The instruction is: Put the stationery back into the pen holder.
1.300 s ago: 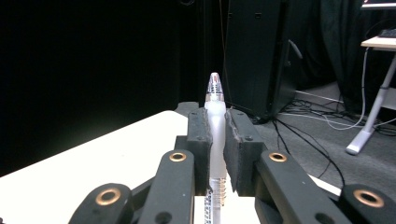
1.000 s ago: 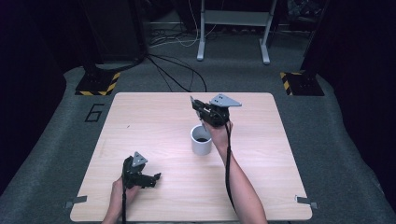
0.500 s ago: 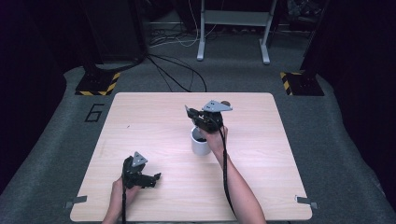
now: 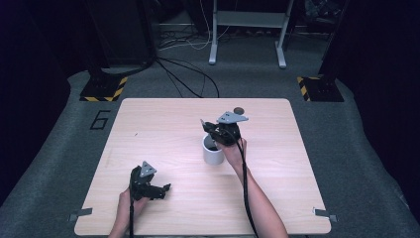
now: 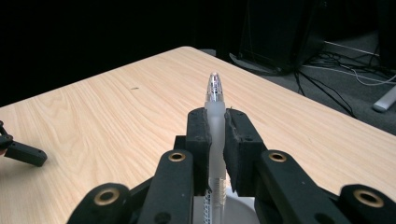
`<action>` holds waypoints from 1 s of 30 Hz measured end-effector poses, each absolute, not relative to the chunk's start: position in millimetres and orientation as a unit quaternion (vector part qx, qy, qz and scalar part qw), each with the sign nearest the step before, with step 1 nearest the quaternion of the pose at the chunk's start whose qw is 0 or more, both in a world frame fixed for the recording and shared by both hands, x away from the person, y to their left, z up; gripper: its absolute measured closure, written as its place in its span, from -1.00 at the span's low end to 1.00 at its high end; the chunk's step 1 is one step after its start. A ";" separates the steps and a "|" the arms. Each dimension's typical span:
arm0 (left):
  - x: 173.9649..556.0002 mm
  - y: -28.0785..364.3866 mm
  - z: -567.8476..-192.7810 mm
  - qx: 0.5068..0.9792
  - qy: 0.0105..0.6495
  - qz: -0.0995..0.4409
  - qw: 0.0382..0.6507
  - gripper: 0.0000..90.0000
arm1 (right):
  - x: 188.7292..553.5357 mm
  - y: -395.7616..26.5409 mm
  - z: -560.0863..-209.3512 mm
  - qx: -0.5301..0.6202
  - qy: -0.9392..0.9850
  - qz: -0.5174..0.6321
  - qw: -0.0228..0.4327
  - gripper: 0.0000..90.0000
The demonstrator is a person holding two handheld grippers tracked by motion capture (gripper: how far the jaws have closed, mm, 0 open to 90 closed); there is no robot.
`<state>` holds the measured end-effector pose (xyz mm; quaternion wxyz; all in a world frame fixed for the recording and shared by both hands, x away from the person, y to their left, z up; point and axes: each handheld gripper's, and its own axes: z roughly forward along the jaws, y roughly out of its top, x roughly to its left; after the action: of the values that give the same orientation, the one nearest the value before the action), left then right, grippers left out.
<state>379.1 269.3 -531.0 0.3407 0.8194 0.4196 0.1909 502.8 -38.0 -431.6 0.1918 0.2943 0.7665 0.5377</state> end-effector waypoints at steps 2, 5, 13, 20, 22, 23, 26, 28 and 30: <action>379.0 269.3 -531.0 0.819 0.420 0.191 0.341 -0.99 | 501.1 -39.9 -433.5 0.292 0.771 0.533 0.190 0.79; 379.0 269.3 -531.0 0.819 0.420 0.191 0.341 -0.99 | 498.0 -41.6 -436.1 0.294 0.775 0.528 0.187 0.79; 379.0 269.3 -531.0 0.819 0.420 0.191 0.341 -0.99 | 490.7 -49.0 -443.0 0.317 0.778 0.516 0.166 0.76; 379.0 269.3 -531.0 0.819 0.420 0.191 0.341 -0.99 | 483.8 -59.5 -441.6 0.335 0.773 0.514 0.161 0.30; 379.0 269.3 -531.0 0.819 0.420 0.190 0.341 -0.99 | 481.9 -63.0 -439.5 0.335 0.773 0.515 0.162 0.10; 379.0 269.3 -531.0 0.819 0.420 0.191 0.341 -0.99 | 480.0 -65.7 -437.7 0.339 0.773 0.510 0.166 -0.02; 379.0 269.3 -530.9 0.820 0.420 0.191 0.340 -0.99 | 476.1 -71.4 -433.4 0.357 0.774 0.496 0.166 -0.42; 379.0 269.3 -531.0 0.819 0.420 0.191 0.341 -0.99 | 472.8 -75.1 -431.0 0.358 0.776 0.490 0.169 -0.49; 379.0 269.3 -531.0 0.819 0.420 0.191 0.341 -0.99 | 468.3 -79.5 -428.8 0.361 0.774 0.490 0.174 -0.56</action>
<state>379.0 269.3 -531.0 0.3406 0.8194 0.4197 0.1908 468.3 -79.5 -428.8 0.1742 0.3606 0.7742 0.4901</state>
